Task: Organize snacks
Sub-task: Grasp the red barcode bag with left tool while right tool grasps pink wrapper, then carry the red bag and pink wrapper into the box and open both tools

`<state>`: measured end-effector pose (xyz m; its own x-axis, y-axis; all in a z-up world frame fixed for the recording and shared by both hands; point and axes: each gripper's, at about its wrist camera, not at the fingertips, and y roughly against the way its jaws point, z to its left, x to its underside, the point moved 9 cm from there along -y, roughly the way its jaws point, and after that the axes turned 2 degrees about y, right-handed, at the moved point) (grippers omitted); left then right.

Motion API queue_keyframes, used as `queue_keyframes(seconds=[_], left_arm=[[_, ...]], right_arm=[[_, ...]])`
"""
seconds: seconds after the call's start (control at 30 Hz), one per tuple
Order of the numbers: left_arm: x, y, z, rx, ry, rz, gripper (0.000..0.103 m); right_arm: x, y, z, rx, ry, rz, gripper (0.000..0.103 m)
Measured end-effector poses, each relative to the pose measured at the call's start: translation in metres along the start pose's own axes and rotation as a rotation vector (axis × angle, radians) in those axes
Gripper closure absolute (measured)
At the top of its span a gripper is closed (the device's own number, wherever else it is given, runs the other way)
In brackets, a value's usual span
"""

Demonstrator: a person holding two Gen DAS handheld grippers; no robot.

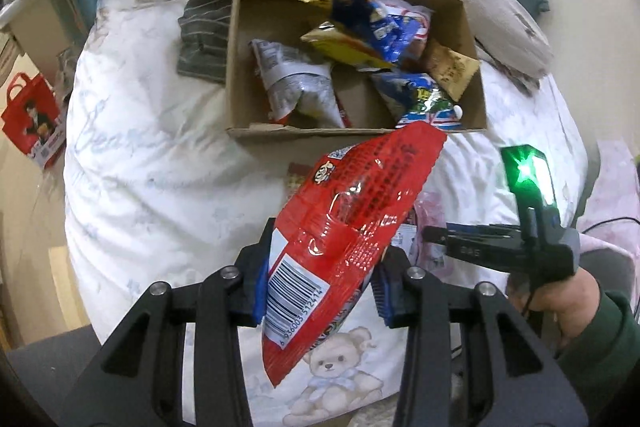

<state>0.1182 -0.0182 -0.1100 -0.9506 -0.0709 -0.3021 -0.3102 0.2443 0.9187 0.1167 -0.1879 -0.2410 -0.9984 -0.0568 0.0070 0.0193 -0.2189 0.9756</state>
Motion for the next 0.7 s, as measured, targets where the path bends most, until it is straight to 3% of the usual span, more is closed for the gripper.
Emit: queue_keyframes(seconds=[0.03, 0.43, 0.6, 0.7], left_arm=[[-0.002, -0.002, 0.0, 0.0, 0.004, 0.0, 0.067], [-0.005, 0.0, 0.01, -0.008, 0.049, -0.022, 0.067], [-0.011, 0.011, 0.015, 0.006, 0.08, -0.057, 0.067], [-0.023, 0.026, 0.018, 0.004, 0.095, -0.109, 0.067]], right_arm=[[0.0, 0.003, 0.001, -0.006, 0.006, -0.011, 0.103], [0.001, 0.058, -0.005, -0.094, 0.011, -0.163, 0.103], [-0.007, 0.102, -0.007, -0.165, 0.002, -0.24, 0.103], [-0.014, 0.136, 0.012, -0.228, 0.03, -0.316, 0.103]])
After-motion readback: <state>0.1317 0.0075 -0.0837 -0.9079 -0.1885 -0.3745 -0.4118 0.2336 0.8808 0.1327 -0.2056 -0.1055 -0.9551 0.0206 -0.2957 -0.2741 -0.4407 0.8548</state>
